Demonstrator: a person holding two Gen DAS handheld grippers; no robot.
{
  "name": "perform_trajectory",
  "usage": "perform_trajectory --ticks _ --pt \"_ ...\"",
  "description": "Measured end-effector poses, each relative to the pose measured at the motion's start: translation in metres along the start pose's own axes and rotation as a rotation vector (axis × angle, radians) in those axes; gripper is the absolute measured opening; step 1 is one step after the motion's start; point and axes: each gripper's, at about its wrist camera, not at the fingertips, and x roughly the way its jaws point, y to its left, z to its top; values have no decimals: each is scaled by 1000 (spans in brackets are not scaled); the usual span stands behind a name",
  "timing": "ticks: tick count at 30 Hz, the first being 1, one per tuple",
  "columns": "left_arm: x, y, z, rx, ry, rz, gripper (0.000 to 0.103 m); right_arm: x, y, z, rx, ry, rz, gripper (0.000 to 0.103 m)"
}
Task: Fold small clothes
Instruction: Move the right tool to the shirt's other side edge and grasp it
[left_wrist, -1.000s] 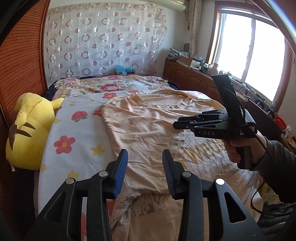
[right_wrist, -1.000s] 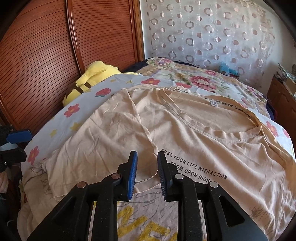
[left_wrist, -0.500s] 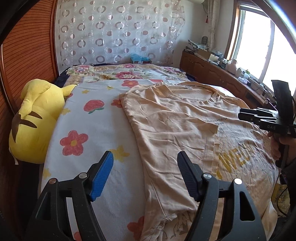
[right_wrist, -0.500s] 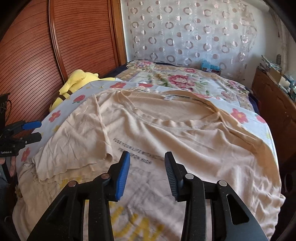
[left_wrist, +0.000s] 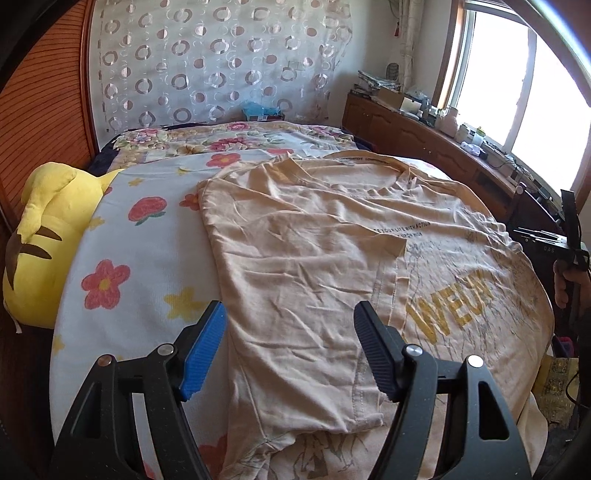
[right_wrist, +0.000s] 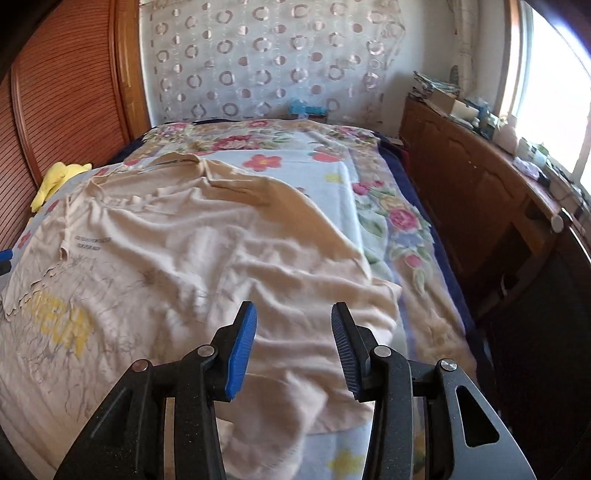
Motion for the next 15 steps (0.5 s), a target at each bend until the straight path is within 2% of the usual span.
perform_trajectory --ticks 3,7,15 --pt "5 -8 0 15 14 -5 72 -1 -23 -10 54 17 -37 44" --pt "10 -15 -1 31 24 -6 72 -2 -38 -18 104 34 -39 44" --pt "21 -17 -6 40 62 12 72 4 -53 -14 182 62 59 44"
